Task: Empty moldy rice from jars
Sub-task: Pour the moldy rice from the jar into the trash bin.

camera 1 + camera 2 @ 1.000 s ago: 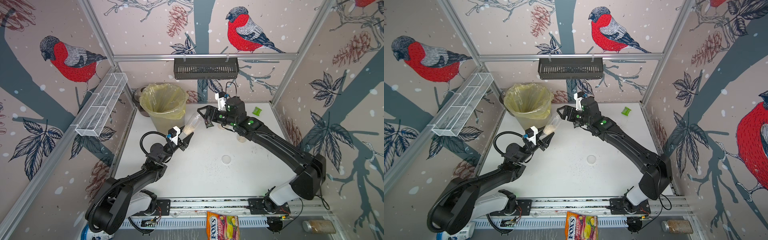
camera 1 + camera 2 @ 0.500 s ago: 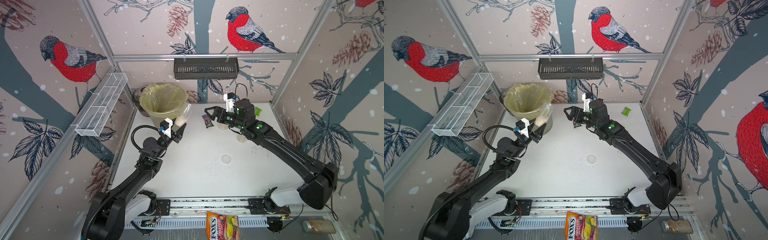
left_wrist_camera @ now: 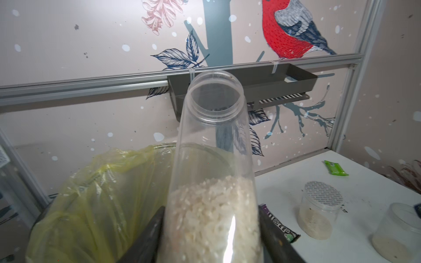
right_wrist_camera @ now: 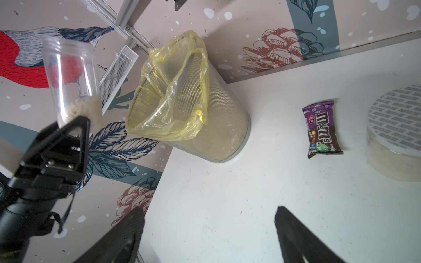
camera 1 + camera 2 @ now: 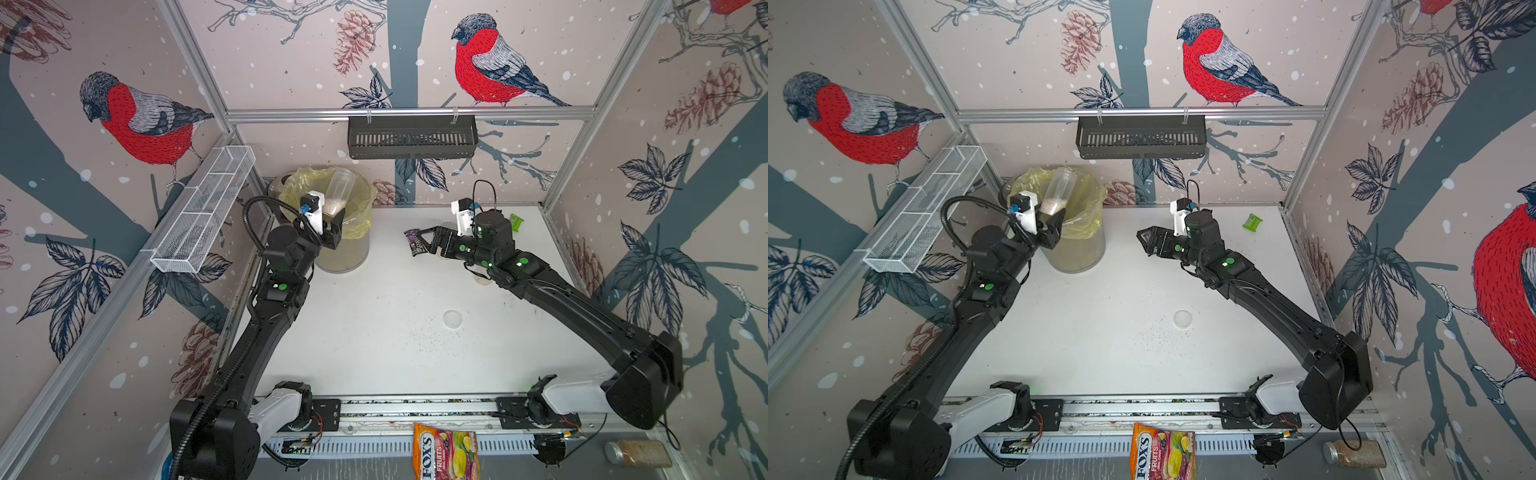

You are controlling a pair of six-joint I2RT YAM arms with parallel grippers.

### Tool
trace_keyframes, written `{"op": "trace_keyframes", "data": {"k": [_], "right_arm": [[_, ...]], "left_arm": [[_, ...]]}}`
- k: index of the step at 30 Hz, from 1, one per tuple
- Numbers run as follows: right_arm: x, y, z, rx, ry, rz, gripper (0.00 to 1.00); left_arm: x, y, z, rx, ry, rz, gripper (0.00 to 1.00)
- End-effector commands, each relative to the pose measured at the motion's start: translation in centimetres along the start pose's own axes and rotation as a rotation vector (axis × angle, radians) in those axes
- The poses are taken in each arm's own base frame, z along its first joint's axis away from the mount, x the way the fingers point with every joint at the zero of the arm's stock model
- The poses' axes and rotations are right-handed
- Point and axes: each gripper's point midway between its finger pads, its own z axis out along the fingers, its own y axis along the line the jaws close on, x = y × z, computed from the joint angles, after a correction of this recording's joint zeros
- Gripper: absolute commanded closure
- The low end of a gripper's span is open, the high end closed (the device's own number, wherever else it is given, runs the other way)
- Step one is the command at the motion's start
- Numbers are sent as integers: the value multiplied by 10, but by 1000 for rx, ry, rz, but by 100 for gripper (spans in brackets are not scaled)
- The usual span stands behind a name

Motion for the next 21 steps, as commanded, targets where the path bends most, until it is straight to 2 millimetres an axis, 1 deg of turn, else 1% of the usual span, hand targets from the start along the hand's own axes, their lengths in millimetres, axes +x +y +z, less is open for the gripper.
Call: {"op": "trace_keyframes", "data": {"k": [1, 6, 8, 9, 14, 17, 21], "right_arm": [[-3, 3, -6, -42, -22, -23, 10], [-3, -14, -21, -30, -43, -23, 10], [-2, -26, -23, -15, -46, -15, 10], [-6, -23, -33, -28, -68, -22, 10], [-7, -38, -42, -34, -72, -9, 10], [-6, -43, -44, -41, -68, -6, 10], [-5, -52, -46, -37, -57, -2, 10]], "left_arm": [[15, 10, 8, -17, 159, 52, 100], [27, 27, 25, -39, 335, 129, 100], [33, 33, 30, -29, 414, 144, 100], [35, 36, 31, -36, 440, 158, 100], [41, 44, 31, -36, 535, 206, 100], [53, 48, 33, -31, 614, 223, 100], [62, 59, 31, -69, 690, 265, 100]]}}
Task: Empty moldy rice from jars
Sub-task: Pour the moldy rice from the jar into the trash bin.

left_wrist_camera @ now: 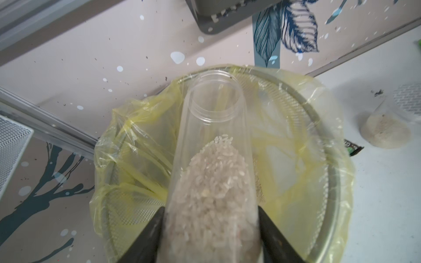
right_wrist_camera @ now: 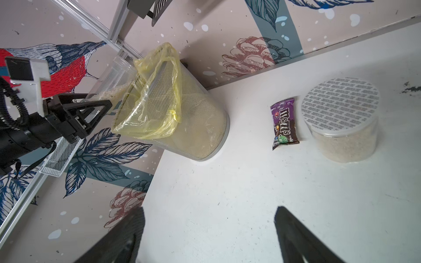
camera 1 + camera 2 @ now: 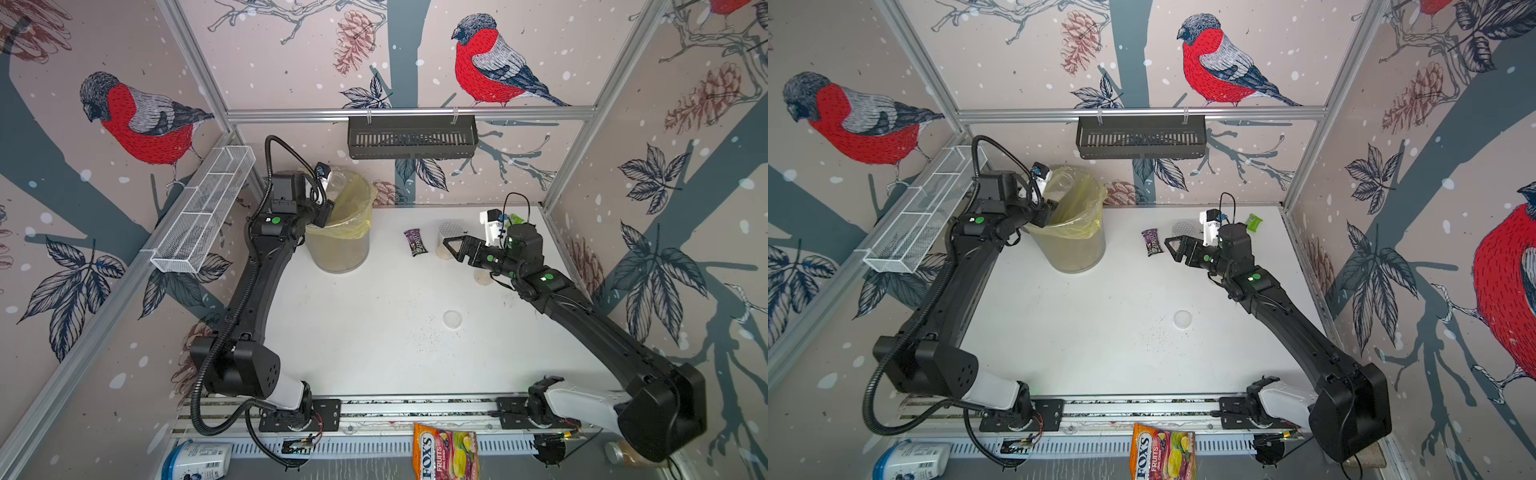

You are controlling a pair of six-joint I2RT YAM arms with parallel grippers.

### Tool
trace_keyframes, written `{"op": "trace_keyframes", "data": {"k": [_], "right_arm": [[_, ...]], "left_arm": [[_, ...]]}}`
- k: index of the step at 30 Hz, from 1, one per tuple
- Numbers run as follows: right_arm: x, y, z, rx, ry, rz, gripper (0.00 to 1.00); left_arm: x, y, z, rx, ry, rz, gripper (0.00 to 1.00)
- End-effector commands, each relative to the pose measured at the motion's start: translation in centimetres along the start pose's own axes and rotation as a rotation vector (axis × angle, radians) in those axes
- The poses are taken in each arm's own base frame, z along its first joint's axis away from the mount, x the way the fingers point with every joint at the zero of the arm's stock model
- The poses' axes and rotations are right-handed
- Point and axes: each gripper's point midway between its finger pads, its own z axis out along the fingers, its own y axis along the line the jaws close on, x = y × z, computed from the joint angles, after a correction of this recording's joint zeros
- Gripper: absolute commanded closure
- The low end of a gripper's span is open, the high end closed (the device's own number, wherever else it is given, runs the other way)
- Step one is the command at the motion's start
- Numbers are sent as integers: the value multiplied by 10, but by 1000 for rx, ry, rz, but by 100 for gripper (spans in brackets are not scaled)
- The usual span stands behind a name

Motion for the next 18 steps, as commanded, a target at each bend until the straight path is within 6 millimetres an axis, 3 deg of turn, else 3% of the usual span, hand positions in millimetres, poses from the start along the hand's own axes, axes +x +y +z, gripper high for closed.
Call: {"op": "trace_keyframes", "data": {"k": [1, 6, 13, 18], "right_arm": [[-4, 3, -2, -40, -8, -27, 10], [-5, -15, 0, -26, 6, -10, 10], [2, -46, 15, -5, 65, 40, 10], [1, -51, 20, -6, 86, 38, 10]], "left_arm": [[19, 7, -2, -32, 118, 68, 100], [28, 20, -1, -62, 256, 138, 100], [21, 26, 1, -53, 356, 241, 100], [34, 11, 8, -25, 456, 321, 100]]}}
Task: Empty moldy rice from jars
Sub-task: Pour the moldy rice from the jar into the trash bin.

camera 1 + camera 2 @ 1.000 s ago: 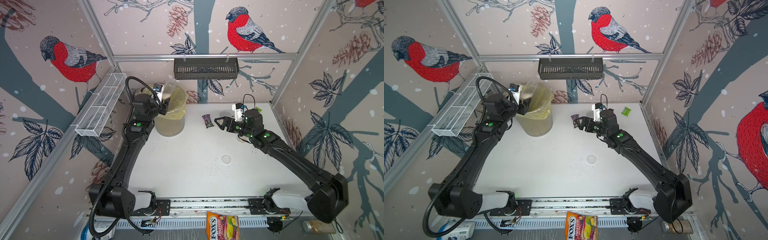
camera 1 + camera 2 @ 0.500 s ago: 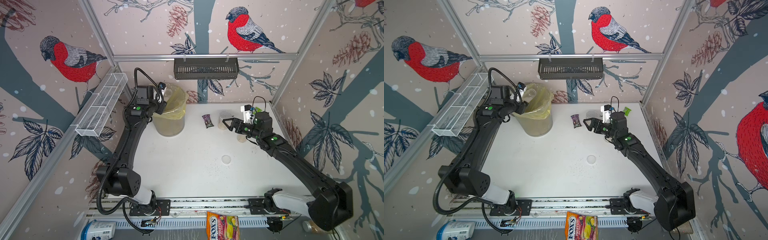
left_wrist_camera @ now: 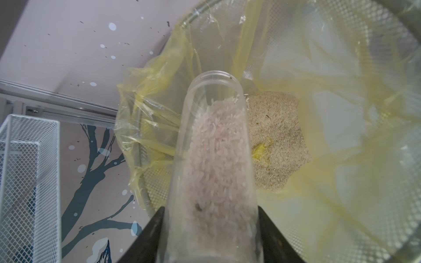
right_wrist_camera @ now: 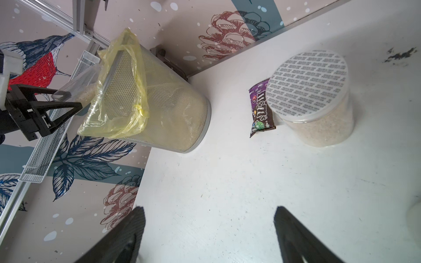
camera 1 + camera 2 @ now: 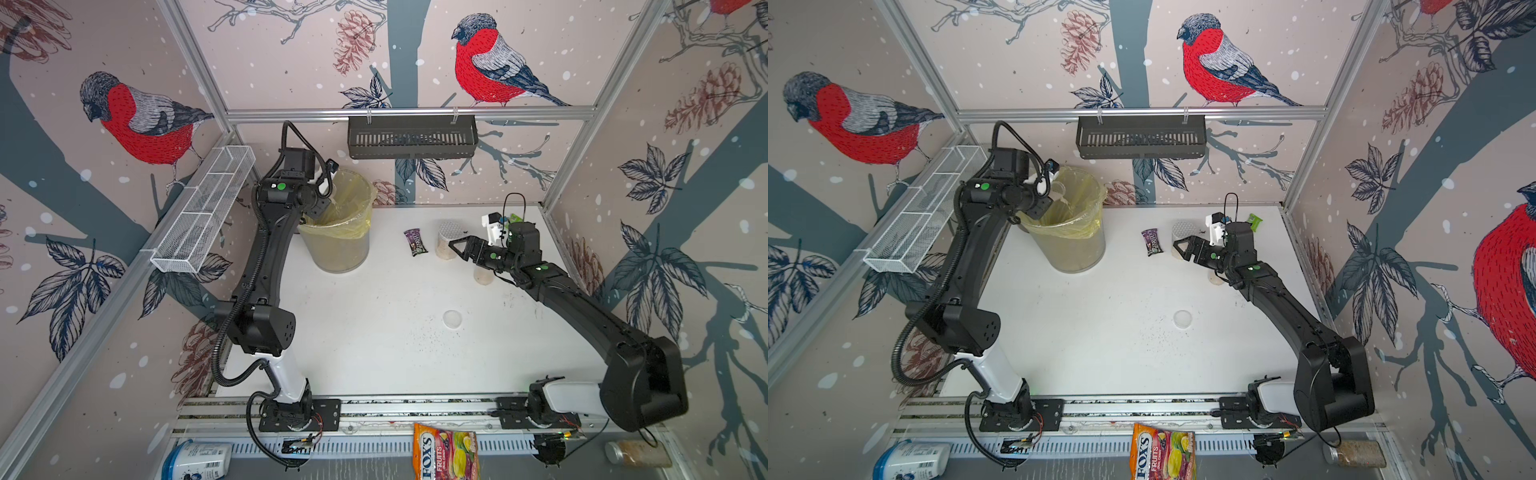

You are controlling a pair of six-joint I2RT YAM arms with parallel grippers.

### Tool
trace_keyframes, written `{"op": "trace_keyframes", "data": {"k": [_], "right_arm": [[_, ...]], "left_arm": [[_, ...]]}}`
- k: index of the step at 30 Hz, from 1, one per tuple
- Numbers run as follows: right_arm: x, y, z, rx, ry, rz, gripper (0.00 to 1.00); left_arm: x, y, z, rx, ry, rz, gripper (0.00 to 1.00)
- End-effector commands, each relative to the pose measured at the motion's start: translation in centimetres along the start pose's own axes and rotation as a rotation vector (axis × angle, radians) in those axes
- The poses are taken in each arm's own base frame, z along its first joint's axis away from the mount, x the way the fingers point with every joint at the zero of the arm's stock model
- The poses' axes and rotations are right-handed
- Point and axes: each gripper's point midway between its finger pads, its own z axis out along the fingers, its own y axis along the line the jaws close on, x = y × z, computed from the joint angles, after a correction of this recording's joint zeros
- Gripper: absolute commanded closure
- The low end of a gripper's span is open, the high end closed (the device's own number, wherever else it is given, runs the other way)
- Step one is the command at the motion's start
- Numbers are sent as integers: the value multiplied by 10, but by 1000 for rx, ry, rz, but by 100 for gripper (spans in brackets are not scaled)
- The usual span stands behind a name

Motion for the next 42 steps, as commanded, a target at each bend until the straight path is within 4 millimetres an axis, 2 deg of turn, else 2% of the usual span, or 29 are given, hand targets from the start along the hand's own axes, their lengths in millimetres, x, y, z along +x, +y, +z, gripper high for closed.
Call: {"op": "trace_keyframes", "data": {"k": [1, 4, 12, 17, 20, 24, 26, 29, 31, 36, 42], "right_arm": [[-6, 9, 1, -39, -1, -45, 10], [-6, 10, 5, -48, 21, -53, 11], [-1, 20, 10, -68, 62, -96, 11], [2, 26, 17, -76, 78, -104, 11], [7, 30, 21, -82, 89, -106, 11], [11, 35, 24, -88, 101, -119, 11], [11, 36, 24, -86, 99, -123, 11], [10, 35, 24, -84, 95, -126, 11], [9, 35, 26, -87, 97, -119, 11], [8, 36, 28, -86, 96, -118, 12], [6, 33, 29, -75, 94, -119, 12]], "left_arm": [[17, -18, -1, 35, 118, 112, 100], [13, -28, 1, 49, 132, 147, 100], [10, -20, 10, 16, 160, 211, 100], [5, -10, 19, -32, 171, 239, 100], [9, 5, 28, -106, 215, 235, 100], [14, -1, 37, -80, 243, 285, 100], [19, 3, 37, -101, 269, 313, 100], [10, 1, 37, -97, 240, 337, 100], [0, -10, 43, -66, 214, 365, 100], [-1, -23, 66, -30, 233, 419, 100], [-7, -25, 76, -19, 218, 440, 100]]}}
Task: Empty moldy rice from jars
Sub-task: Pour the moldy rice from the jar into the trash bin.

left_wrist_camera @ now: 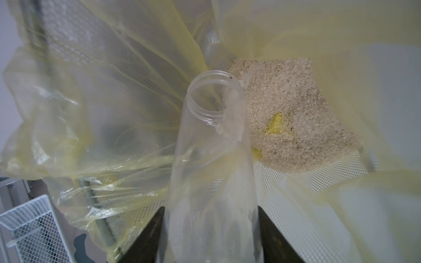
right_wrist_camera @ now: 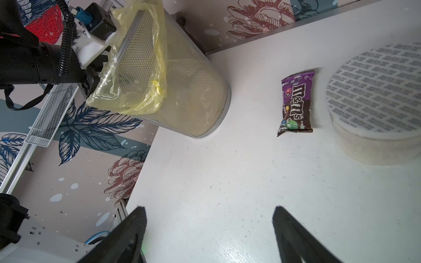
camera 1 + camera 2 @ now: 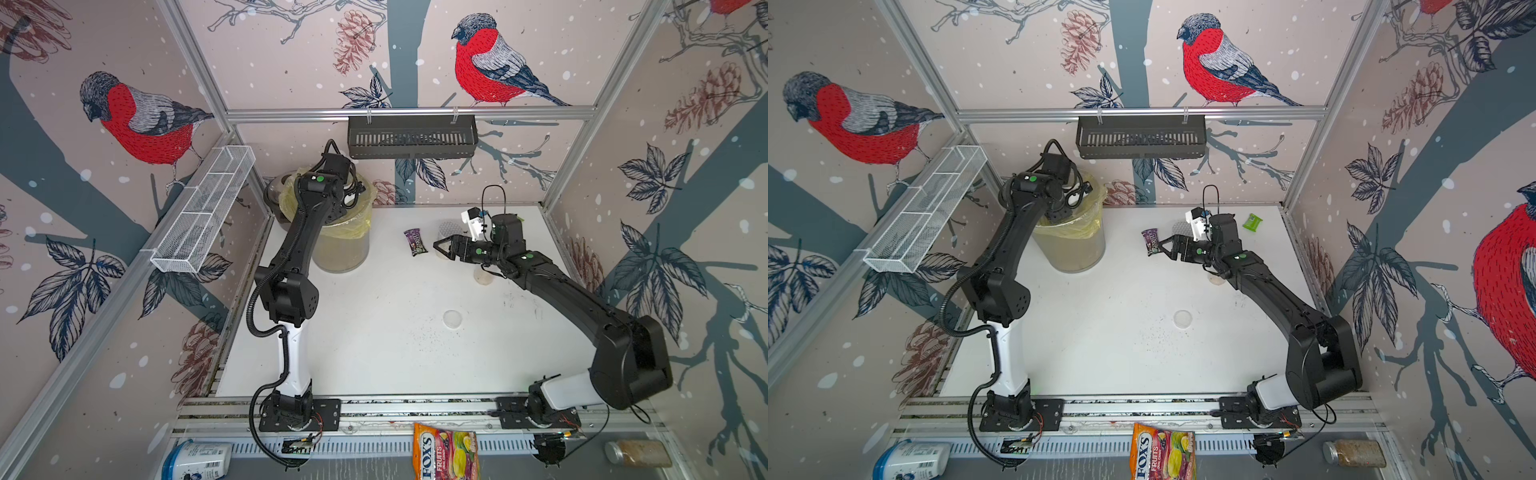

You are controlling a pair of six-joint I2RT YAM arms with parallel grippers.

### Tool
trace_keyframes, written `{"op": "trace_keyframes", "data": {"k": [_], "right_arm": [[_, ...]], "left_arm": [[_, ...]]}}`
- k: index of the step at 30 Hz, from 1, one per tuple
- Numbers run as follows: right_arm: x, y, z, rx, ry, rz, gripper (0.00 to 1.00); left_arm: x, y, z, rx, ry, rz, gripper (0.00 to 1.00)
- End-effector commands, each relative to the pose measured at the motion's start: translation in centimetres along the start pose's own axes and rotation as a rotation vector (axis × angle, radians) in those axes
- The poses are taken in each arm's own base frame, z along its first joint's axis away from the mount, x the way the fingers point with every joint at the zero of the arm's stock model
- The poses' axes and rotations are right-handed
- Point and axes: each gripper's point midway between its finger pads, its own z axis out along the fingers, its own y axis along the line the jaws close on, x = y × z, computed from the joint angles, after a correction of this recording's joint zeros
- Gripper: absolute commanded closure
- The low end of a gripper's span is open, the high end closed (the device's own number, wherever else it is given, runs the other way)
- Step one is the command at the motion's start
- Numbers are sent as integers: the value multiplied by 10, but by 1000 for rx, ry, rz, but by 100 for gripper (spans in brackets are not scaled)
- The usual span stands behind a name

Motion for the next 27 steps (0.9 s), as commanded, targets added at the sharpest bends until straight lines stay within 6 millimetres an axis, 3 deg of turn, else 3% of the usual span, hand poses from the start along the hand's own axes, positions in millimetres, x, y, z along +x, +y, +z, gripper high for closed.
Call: {"op": "trace_keyframes", "data": {"k": [1, 10, 17, 22, 27], "right_arm": [[-5, 1, 0, 5, -15, -8, 12], [-7, 1, 1, -1, -20, -6, 12], [-9, 6, -4, -6, -34, -20, 12], [-10, 9, -4, -20, -37, -10, 12], [-14, 11, -10, -4, -63, -18, 12]], "left_arm": [[-6, -2, 1, 14, -26, 37, 100], [-6, -12, 20, 36, 0, 77, 100], [-3, 3, 5, 2, -27, 23, 100], [-7, -12, 15, 46, -15, 55, 100], [-5, 1, 6, 20, -30, -14, 100]]}}
